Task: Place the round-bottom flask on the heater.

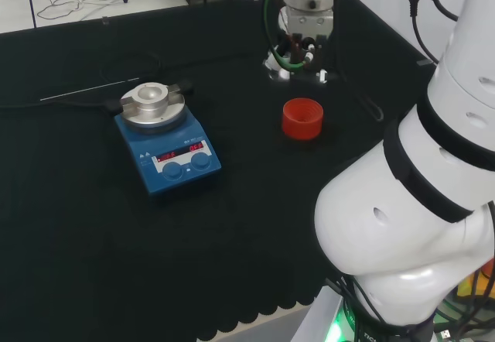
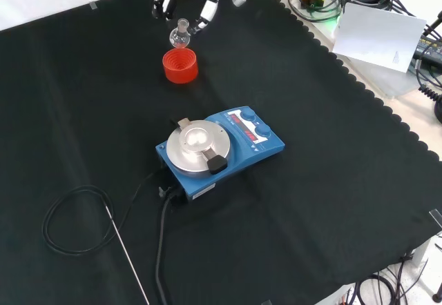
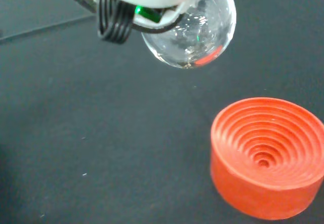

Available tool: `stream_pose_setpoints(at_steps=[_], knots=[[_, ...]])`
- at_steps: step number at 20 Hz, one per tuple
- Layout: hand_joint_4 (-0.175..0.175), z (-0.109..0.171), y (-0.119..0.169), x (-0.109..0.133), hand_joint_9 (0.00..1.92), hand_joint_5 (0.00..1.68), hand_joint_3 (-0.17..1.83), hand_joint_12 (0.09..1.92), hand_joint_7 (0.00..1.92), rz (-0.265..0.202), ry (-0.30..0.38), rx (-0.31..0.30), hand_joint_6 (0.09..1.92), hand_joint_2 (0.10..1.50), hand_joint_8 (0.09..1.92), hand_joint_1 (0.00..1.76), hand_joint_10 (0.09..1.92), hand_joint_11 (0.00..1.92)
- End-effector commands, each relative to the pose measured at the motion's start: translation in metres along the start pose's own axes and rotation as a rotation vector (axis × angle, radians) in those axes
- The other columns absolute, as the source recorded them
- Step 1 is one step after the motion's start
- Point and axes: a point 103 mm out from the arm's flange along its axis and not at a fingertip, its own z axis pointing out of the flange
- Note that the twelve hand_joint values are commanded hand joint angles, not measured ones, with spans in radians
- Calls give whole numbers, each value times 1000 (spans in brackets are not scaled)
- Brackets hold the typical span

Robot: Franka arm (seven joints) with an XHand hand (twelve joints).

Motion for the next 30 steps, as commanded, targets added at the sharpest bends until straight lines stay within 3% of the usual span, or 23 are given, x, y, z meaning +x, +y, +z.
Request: stream_pose_setpoints(at_steps=[1, 18, 30], knots=[[-13, -9, -16, 39, 773, 1139, 751, 1270, 538, -61, -52, 15, 952, 677, 658, 1133, 534, 559], [-15, -18, -4, 173, 771, 1139, 764, 1270, 531, -244, -70, 59, 958, 670, 658, 1134, 534, 561], [-15, -3, 12, 206, 770, 1139, 770, 1270, 529, -285, -47, 113, 961, 668, 658, 1133, 534, 560]])
